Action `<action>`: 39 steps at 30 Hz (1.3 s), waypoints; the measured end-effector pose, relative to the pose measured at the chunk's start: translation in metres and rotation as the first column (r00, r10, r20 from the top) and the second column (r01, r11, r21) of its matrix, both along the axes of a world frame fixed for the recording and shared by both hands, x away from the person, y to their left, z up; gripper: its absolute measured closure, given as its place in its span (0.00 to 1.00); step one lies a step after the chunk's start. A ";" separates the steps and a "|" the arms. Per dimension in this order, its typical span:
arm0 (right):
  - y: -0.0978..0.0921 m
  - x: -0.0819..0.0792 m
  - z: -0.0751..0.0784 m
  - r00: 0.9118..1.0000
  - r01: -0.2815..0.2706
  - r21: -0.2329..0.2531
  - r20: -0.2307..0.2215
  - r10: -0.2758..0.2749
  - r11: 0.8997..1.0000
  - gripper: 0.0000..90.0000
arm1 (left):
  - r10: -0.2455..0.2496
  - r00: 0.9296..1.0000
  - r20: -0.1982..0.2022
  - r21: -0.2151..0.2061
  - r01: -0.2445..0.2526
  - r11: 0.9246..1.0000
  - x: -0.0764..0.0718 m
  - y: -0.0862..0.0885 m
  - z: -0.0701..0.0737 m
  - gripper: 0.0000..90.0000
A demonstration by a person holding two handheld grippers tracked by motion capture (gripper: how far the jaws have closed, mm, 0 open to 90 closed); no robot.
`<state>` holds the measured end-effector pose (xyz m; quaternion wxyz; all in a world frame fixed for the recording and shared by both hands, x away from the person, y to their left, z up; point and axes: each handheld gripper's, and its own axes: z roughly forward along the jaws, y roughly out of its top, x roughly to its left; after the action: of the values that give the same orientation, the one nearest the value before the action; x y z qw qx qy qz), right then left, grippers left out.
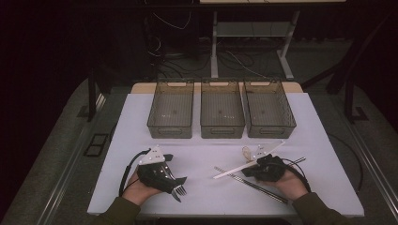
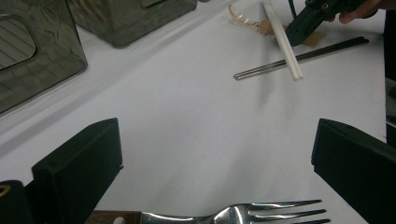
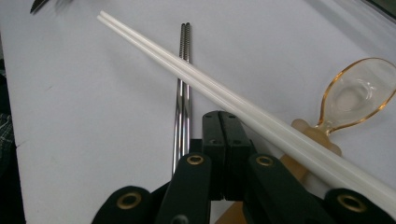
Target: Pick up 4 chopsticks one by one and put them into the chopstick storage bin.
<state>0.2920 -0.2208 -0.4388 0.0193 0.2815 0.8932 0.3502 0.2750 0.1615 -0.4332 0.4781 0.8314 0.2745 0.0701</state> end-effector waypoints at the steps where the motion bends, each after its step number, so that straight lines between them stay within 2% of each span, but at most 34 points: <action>1: 0.000 0.000 0.000 1.000 0.001 0.004 -0.002 -0.001 1.000 1.00 | -0.001 1.000 0.000 0.001 0.001 1.000 0.000 0.000 0.000 0.00; 39: 0.000 0.019 -0.002 0.999 0.044 0.014 0.014 -0.045 0.999 1.00 | -0.007 1.000 -0.002 0.011 0.007 1.000 0.000 0.000 -0.001 0.00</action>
<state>0.3109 -0.2205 -0.4411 0.0314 0.2990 0.8842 0.3577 0.2753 0.1616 -0.4338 0.4736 0.8349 0.2718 0.0692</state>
